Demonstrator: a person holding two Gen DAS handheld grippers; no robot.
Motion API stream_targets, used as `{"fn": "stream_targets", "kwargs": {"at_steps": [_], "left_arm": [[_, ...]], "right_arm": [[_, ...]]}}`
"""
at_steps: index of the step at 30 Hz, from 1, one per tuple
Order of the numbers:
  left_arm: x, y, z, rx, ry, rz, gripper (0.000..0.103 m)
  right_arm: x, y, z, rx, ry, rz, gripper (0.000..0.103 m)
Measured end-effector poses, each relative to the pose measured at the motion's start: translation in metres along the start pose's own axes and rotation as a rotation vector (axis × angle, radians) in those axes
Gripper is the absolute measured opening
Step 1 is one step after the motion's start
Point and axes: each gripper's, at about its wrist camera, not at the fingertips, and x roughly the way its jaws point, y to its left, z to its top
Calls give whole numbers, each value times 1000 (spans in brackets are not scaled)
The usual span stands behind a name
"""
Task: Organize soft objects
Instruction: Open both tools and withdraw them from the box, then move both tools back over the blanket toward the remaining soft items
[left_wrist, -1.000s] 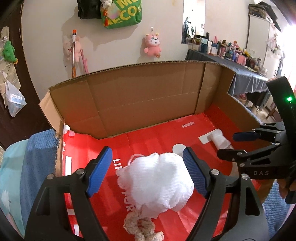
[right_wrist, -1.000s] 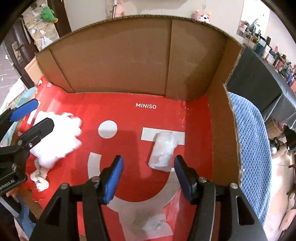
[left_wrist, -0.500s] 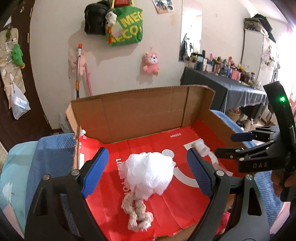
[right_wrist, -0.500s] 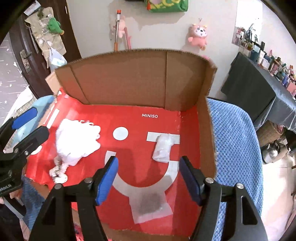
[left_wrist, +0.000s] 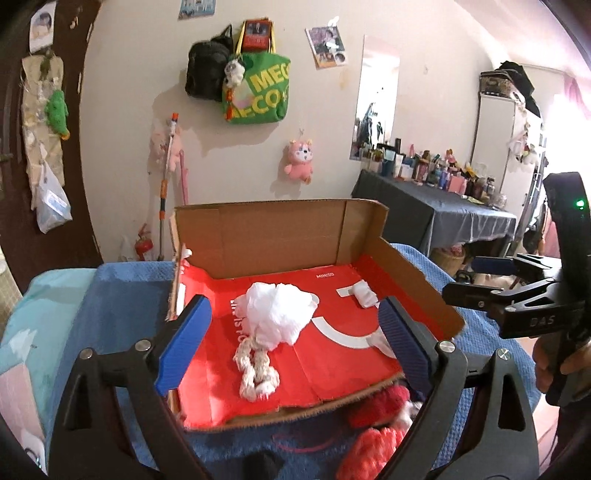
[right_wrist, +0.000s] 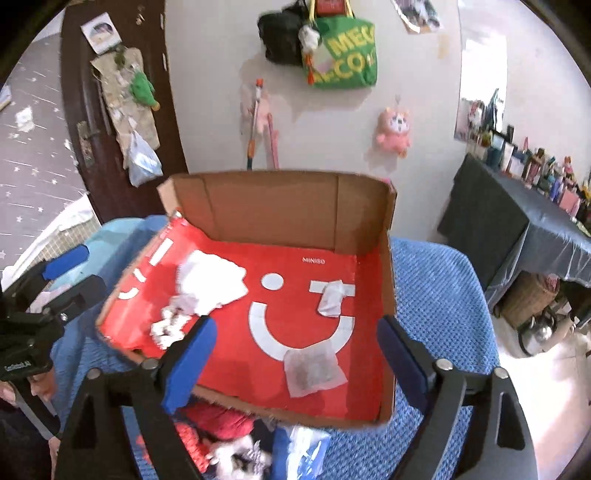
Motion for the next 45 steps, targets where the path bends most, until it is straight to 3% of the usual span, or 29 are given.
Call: {"fn": "stream_targets", "kwargs": {"at_steps": [6, 11, 19, 29, 31, 45], "left_arm": [[-41, -14, -25, 6, -56, -8, 96], [-63, -23, -56, 22, -98, 38, 97], [-78, -25, -103, -21, -82, 67, 97], [-75, -34, -152, -9, -54, 89, 97], [-74, -35, -159, -15, -46, 93, 97], [-56, -33, -190, -27, 48, 109, 97]], "right_arm": [[-44, 18, -30, -21, -101, -7, 101], [-69, 30, -64, -21, -157, -18, 103], [-78, 37, -121, 31, -189, -50, 103], [-66, 38, -180, 97, -186, -76, 103], [-63, 41, -191, 88, -191, -114, 103], [-35, 38, -230, 134, -113, -107, 103]]}}
